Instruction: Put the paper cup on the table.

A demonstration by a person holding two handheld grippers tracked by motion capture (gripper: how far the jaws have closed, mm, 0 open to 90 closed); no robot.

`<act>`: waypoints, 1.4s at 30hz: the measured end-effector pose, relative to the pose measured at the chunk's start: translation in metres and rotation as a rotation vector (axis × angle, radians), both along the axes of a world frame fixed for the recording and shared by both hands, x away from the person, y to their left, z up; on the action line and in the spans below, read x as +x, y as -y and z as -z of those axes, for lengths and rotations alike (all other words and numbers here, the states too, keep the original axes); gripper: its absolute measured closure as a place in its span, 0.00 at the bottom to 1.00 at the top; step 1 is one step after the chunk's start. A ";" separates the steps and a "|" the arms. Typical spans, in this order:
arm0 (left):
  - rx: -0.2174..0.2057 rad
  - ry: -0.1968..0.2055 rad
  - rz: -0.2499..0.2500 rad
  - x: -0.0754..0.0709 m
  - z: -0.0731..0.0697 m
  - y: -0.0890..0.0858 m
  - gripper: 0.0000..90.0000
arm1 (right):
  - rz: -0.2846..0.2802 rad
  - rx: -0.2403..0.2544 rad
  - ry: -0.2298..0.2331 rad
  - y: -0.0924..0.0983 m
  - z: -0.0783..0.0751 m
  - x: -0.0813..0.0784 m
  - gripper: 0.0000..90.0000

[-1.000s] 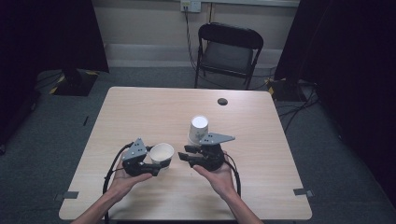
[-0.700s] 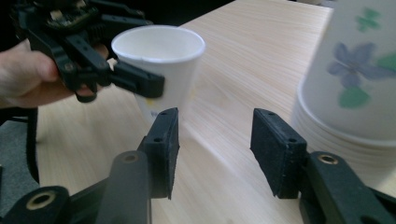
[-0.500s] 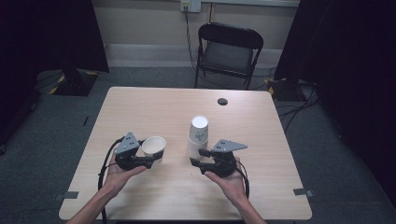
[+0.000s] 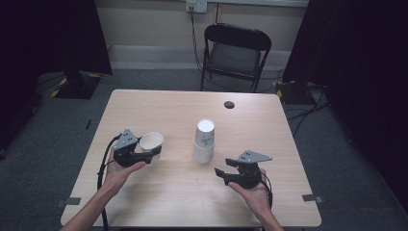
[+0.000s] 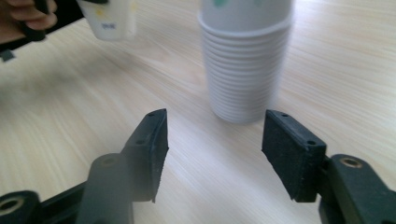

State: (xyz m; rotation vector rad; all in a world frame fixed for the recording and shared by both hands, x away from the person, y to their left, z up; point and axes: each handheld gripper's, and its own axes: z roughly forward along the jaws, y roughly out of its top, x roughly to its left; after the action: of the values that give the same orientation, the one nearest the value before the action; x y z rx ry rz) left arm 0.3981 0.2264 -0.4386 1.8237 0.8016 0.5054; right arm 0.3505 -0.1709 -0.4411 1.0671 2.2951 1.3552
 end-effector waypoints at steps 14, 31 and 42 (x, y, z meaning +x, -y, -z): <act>-0.013 -0.022 -0.080 0.025 0.016 -0.004 0.37 | 0.105 -0.079 -0.036 0.046 0.019 0.006 0.36; 0.029 -0.005 -0.089 0.043 0.037 0.003 0.37 | 0.205 -0.175 -0.090 0.075 0.047 0.018 0.32; 0.034 -0.025 -0.076 0.045 0.042 0.002 0.35 | 0.205 -0.211 -0.049 0.068 0.058 0.012 0.27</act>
State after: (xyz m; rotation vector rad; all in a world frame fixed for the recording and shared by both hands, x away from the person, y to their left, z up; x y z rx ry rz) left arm 0.4431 0.2249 -0.4809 1.8399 0.8868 0.5487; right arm 0.3625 -0.2387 -0.4986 1.2361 2.2310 0.9966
